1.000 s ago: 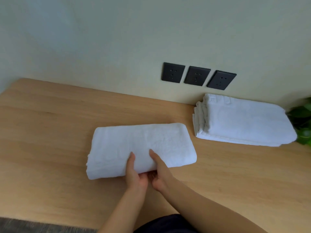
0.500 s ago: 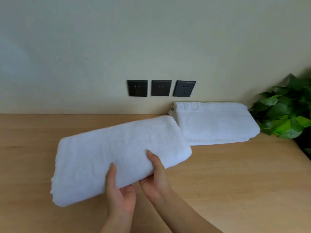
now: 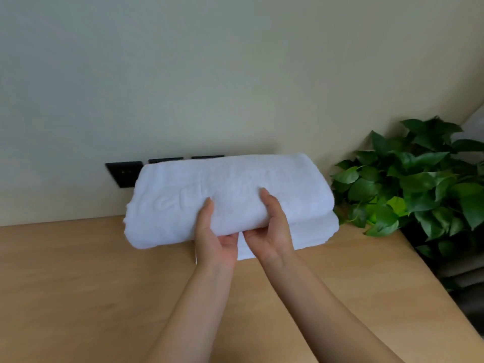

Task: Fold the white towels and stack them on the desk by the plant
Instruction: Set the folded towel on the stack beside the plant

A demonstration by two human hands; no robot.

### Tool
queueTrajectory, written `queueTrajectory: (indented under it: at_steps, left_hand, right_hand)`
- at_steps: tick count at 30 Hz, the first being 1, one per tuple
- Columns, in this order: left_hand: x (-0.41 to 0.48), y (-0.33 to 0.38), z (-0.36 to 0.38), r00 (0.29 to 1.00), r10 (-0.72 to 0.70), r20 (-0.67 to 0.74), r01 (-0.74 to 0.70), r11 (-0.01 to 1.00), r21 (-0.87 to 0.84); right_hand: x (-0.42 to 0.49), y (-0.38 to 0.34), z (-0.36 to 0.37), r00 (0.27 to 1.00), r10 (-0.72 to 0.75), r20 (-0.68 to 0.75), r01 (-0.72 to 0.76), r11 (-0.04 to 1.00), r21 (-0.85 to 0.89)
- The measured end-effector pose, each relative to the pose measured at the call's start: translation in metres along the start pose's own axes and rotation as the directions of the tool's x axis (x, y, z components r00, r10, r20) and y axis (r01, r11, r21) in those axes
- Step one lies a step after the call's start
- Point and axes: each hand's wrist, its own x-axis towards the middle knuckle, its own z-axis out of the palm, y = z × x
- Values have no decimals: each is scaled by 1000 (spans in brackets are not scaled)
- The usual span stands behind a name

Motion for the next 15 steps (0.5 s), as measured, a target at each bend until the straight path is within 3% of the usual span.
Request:
queueTrajectory:
  at_steps: [4,6,10,15]
  left_hand:
    - [34,-54,32,989,19,146,-12,999,-49]
    - [52,-85,26,980,9,199,0,999,-43]
    - [63,-132,-15,997,-51,50,48,997,60]
    - [64,-136,-22,999,-40,-12,41,995,90]
  right_hand:
    - [39,-57,-25,990,-78,120,80,997,-8]
    - [57,-71,-51,991,-83,109,84,996,-7]
    - [73,-72,-114,999,5,-51,-10,995,-104]
    - [82,-70,-138,996,-16,-88,-2,979,-206]
